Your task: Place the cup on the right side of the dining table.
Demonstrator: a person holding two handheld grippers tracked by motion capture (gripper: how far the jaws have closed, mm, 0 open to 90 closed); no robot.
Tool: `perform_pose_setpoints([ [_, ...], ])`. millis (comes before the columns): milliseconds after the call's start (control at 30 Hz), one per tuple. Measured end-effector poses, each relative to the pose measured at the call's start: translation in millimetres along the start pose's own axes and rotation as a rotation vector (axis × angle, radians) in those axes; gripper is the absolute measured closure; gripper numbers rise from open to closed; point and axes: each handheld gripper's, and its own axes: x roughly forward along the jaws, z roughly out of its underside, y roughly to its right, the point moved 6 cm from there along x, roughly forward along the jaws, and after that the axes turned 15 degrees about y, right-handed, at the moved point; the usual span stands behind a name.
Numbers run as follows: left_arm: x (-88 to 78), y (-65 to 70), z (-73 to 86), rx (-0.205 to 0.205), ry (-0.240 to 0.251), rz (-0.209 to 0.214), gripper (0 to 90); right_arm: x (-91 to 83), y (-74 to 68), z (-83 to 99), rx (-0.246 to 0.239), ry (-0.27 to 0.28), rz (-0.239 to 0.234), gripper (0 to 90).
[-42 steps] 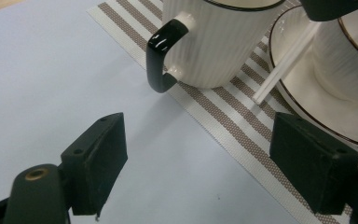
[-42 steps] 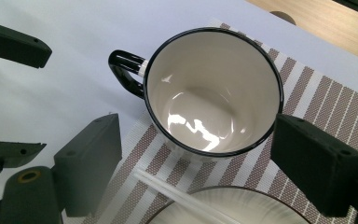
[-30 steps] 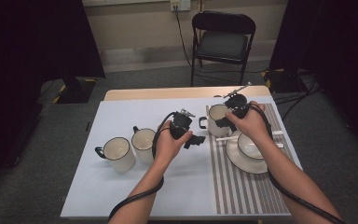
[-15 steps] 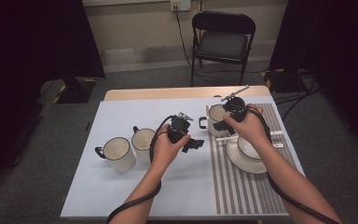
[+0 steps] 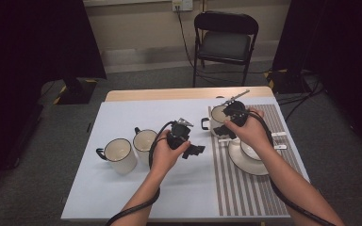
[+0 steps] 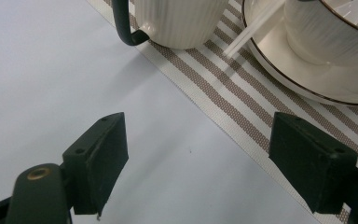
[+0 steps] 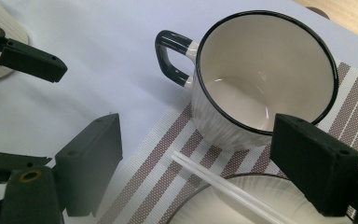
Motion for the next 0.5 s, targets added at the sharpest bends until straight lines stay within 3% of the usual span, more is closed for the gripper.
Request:
perform_pose_setpoints([
  [500, -9.5, 0.8, 6.5, -0.002, 0.001, 0.008, 19.3, -1.1, -5.1, 2.8, -0.005, 0.009, -0.019, 16.2],
])
